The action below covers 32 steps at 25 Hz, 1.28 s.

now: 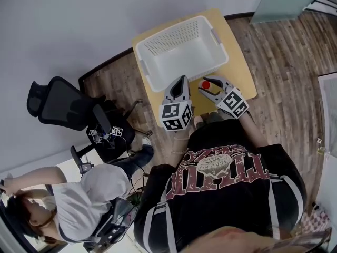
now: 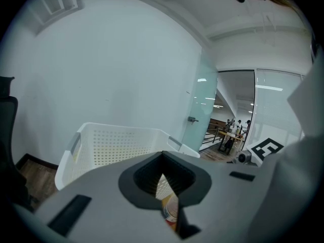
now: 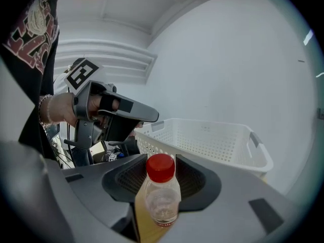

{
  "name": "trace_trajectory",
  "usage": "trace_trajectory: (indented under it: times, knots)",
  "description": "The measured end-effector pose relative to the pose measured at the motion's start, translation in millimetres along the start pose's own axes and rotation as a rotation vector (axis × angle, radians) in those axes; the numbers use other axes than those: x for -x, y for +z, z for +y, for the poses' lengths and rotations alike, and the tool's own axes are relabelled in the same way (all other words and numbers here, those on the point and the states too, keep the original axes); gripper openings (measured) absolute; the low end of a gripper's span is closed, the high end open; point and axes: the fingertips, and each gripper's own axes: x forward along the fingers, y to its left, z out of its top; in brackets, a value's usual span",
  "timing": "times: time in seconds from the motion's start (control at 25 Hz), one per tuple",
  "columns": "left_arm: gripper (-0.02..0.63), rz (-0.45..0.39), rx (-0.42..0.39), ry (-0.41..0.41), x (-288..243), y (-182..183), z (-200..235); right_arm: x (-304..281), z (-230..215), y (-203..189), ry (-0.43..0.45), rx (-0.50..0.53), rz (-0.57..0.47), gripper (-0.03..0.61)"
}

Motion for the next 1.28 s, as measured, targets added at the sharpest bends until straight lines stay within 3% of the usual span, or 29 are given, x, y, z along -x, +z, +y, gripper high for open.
trace_trajectory:
  times: [0.44,0.88,1.28]
  knots:
    - [0.044,-0.011,0.005,0.001,-3,5,10,5,-4,32,-0.005,-0.007,-0.051,0.166]
    - [0.044,-0.030,-0.002,0.004,-3,14,4,20,-36,67,-0.085,-0.068,-0.157,0.166]
    - [0.044,-0.065,-0.007,-0.005,1,29,3,19,-57,89,-0.137,-0.065,-0.191,0.166]
